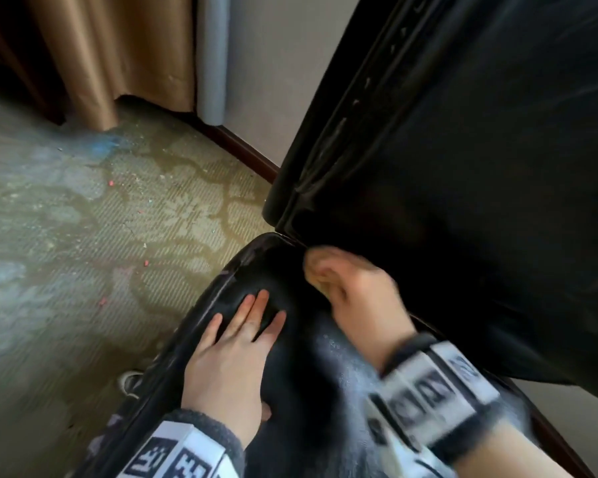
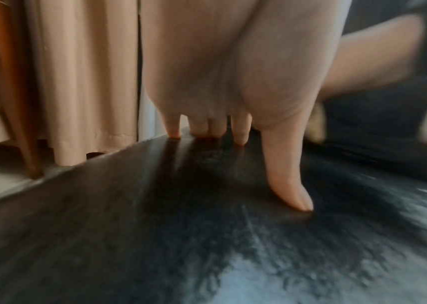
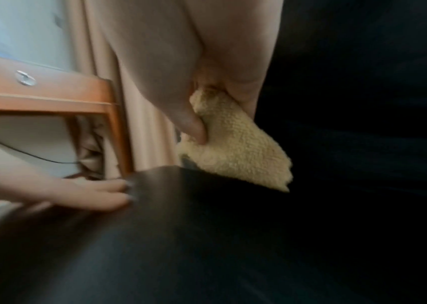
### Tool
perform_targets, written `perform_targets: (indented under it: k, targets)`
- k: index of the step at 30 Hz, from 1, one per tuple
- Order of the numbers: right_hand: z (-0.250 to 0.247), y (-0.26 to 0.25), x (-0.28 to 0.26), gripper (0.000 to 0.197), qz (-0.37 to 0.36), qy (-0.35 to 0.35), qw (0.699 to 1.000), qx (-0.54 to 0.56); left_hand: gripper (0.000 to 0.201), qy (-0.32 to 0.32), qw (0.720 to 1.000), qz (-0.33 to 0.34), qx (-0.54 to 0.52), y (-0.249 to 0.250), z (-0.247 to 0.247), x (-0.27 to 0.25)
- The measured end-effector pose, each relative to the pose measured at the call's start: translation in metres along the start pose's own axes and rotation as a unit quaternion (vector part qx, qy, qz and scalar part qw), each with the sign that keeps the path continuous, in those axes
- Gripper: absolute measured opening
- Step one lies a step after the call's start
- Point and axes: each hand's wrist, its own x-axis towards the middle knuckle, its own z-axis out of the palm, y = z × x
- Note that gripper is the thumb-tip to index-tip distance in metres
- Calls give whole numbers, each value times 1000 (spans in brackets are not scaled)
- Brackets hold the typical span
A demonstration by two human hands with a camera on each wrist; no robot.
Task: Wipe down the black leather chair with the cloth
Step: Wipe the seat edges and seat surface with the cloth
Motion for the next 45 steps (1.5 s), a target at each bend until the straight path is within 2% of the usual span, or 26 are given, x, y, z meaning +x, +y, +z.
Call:
perform_targets:
  k: [2, 4, 5, 8, 10, 12, 14, 15, 18, 19, 21, 23, 25, 29, 31, 32, 33, 34, 35, 37, 39, 40, 42, 43, 44, 45]
  targets:
    - [24, -30, 36, 36, -32, -42, 999, -14, 107, -5, 1000, 6, -6, -3, 0, 1]
    - [40, -40, 56, 41, 4, -119, 991, -64, 106, -1, 1000, 10, -12, -6, 1, 3]
    - [43, -37, 58, 42, 15, -125, 989, -78, 106, 5, 1000, 12, -13, -7, 2, 4]
    - [35, -13, 41, 50, 22, -114, 991, -68, 109, 16, 1000, 14, -10, -8, 4, 3]
    - [20, 4, 22, 52, 48, -134, 985, -94, 111, 22, 1000, 8, -16, -7, 5, 3]
    - [2, 11, 4, 46, 87, -172, 966, -175, 112, 23, 999, 5, -25, -6, 7, 4]
    - [-8, 3, -1, 39, 91, -215, 936, -261, 112, 24, 999, 5, -31, -6, 7, 4]
    - [-9, -8, 1, 36, 75, -217, 930, -286, 111, 25, 999, 7, -34, -6, 7, 4]
    - [10, -42, 24, 40, -83, -167, 925, -330, 108, 25, 999, 8, -46, -8, 7, 4]
    - [19, -46, 36, 44, -125, -155, 911, -360, 107, 22, 998, 11, -51, -8, 7, 5]
    - [29, -52, 56, 46, -152, -180, 877, -419, 107, 24, 997, 19, -64, -10, 8, 5]
    - [30, -54, 67, 49, -139, -209, 842, -478, 107, 34, 996, 24, -73, -12, 9, 5]
    - [30, -43, 67, 51, -134, -261, 782, -550, 107, 43, 996, 28, -74, -13, 11, 5]
    - [25, -25, 47, 42, -130, -305, 754, -567, 108, 56, 995, 32, -70, -14, 11, 3]
    - [18, -19, 37, 48, -115, -277, 768, -566, 108, 59, 995, 31, -71, -14, 10, 4]
    - [14, -9, 32, 49, -140, -253, 774, -563, 107, 60, 995, 29, -72, -14, 10, 5]
    - [12, 5, 22, 48, -115, -276, 758, -580, 107, 60, 995, 27, -72, -14, 9, 6]
    - [10, 23, 11, 47, -123, -293, 734, -601, 108, 59, 995, 26, -72, -13, 9, 7]
    - [5, 38, 1, 47, -104, -293, 738, -599, 108, 57, 996, 25, -71, -12, 9, 9]
    - [-4, 48, -22, 42, -53, -280, 767, -575, 108, 53, 996, 25, -63, -11, 8, 13]
    - [-12, 38, -29, 30, -5, -355, 729, -585, 109, 44, 997, 24, -52, -8, 8, 15]
    - [-16, 25, -27, 30, 7, -387, 749, -537, 109, 39, 998, 23, -47, -7, 7, 16]
    - [-6, 7, -16, 32, -5, -311, 831, -461, 108, 29, 999, 18, -39, -6, 5, 17]
    - [0, 0, -9, 37, -41, -277, 847, -452, 109, 25, 999, 17, -35, -6, 5, 17]
    - [6, -6, -3, 42, -81, -251, 847, -462, 109, 20, 999, 17, -30, -7, 4, 16]
    - [8, -13, 5, 44, -76, -267, 839, -467, 109, 13, 999, 17, -26, -7, 3, 14]
